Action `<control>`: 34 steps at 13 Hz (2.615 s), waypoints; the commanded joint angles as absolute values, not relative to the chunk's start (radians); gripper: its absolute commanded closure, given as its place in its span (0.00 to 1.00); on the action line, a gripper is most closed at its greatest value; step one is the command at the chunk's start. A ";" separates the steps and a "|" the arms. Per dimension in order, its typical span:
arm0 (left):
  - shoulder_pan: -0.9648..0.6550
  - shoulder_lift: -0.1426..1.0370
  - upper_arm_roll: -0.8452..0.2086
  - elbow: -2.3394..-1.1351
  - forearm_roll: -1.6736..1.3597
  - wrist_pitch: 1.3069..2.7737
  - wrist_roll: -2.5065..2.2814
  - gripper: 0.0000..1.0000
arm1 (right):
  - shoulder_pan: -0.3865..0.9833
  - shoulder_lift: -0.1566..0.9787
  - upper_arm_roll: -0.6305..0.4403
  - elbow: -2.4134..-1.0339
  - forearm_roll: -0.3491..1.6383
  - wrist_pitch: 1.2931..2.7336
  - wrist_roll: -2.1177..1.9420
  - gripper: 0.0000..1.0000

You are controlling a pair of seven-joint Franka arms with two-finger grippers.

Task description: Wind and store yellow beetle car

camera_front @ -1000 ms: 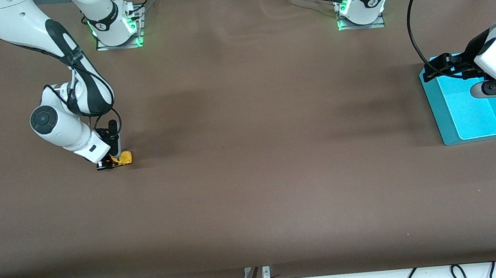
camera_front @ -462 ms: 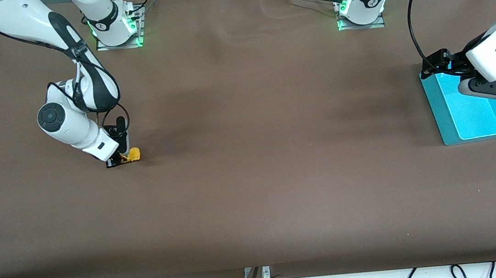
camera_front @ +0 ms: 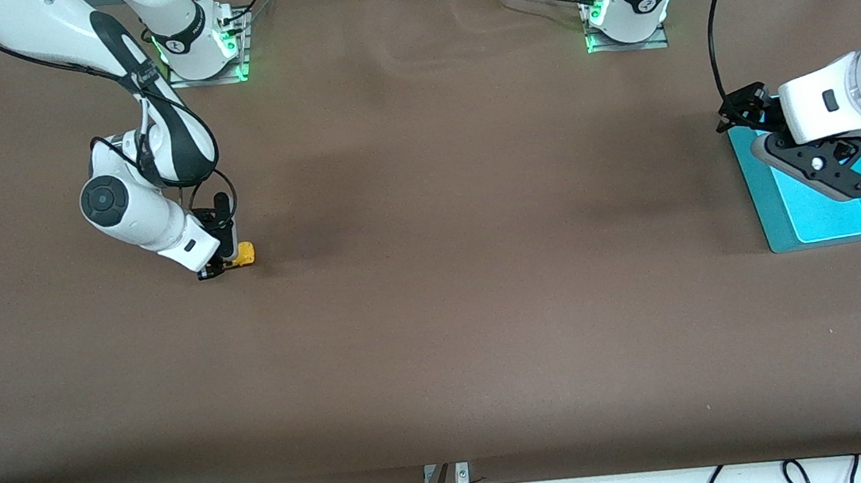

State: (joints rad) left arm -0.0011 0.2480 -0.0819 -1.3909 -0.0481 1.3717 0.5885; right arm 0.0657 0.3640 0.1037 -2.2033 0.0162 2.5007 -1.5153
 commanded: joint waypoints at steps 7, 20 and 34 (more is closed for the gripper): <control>0.009 0.279 -0.081 -1.388 -0.051 1.358 0.819 0.00 | 0.019 0.373 0.112 -2.293 0.014 2.640 -1.546 0.98; -0.021 0.275 -0.087 -1.430 -0.031 1.361 1.081 0.00 | -0.305 0.411 0.106 -2.299 0.011 2.720 -1.914 0.98; -0.003 0.199 -0.080 -1.630 -0.032 1.509 1.290 0.00 | -0.339 0.403 0.140 -2.169 0.005 2.586 -1.942 0.23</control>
State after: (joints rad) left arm -0.0143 0.2406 -0.0809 -1.5654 -0.0481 1.4713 1.2257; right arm -0.3231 0.3950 0.1227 -2.2196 0.0138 2.6382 -1.9306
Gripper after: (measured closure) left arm 0.000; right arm 0.370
